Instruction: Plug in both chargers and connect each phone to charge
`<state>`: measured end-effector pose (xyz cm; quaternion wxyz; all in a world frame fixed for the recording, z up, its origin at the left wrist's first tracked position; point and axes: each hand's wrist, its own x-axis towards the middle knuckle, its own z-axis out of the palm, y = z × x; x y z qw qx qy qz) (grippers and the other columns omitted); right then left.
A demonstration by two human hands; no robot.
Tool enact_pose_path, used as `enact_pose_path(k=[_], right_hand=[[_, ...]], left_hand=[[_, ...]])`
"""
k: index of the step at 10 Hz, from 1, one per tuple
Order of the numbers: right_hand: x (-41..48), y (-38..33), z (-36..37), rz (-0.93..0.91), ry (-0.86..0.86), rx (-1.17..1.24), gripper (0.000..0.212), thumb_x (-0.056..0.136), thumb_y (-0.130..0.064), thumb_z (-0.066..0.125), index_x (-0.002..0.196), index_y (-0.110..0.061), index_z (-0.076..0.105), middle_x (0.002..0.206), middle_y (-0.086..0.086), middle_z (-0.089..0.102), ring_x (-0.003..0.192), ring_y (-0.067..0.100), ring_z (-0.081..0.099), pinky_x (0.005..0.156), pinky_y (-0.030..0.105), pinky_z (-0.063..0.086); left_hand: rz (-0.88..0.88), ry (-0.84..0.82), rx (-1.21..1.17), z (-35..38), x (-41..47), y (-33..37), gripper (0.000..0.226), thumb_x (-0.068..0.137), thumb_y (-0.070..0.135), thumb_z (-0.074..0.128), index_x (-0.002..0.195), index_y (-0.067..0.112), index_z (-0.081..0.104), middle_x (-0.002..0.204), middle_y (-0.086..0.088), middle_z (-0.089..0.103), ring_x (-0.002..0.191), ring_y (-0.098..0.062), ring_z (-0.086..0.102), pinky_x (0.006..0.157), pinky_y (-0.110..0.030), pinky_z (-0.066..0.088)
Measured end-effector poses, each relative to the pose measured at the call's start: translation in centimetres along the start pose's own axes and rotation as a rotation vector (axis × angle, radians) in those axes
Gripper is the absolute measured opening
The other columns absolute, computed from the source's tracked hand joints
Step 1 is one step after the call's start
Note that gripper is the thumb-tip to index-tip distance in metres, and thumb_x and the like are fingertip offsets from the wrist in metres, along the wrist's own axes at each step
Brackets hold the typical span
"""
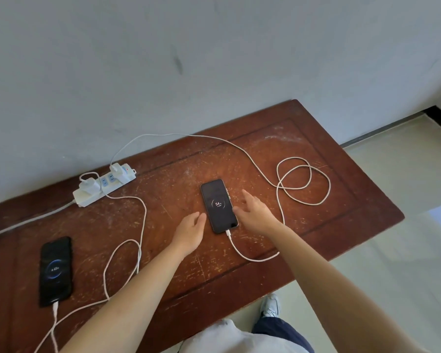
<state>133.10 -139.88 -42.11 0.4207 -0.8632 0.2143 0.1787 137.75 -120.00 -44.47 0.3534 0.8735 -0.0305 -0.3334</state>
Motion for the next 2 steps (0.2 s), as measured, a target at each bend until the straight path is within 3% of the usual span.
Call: enact_pose_path(k=[1, 2], right_hand=[[-2.8, -5.9, -4.7, -0.321, 0.238, 0.104, 0.060, 0.098, -0.042, 0.054, 0.153, -0.022, 0.037, 0.140, -0.002, 0.057, 0.124, 0.015, 0.057, 0.104, 0.031, 0.046], [-7.7, -12.3, -9.8, -0.851, 0.361, 0.468, 0.045, 0.099, -0.047, 0.057, 0.140, -0.031, 0.053, 0.125, -0.012, 0.068, 0.109, 0.008, 0.067, 0.084, 0.020, 0.055]], left_hand=[[0.038, 0.005, 0.329, -0.7, -1.1, -1.8, 0.062, 0.105, 0.051, 0.026, 0.155, 0.015, 0.029, 0.166, -0.010, 0.022, 0.153, -0.027, 0.018, 0.123, -0.046, 0.021], [-0.016, -0.020, 0.468, -0.9, -1.5, -2.8, 0.064, 0.104, 0.054, 0.023, 0.157, 0.018, 0.024, 0.168, -0.013, 0.012, 0.153, -0.033, 0.013, 0.121, -0.051, 0.019]])
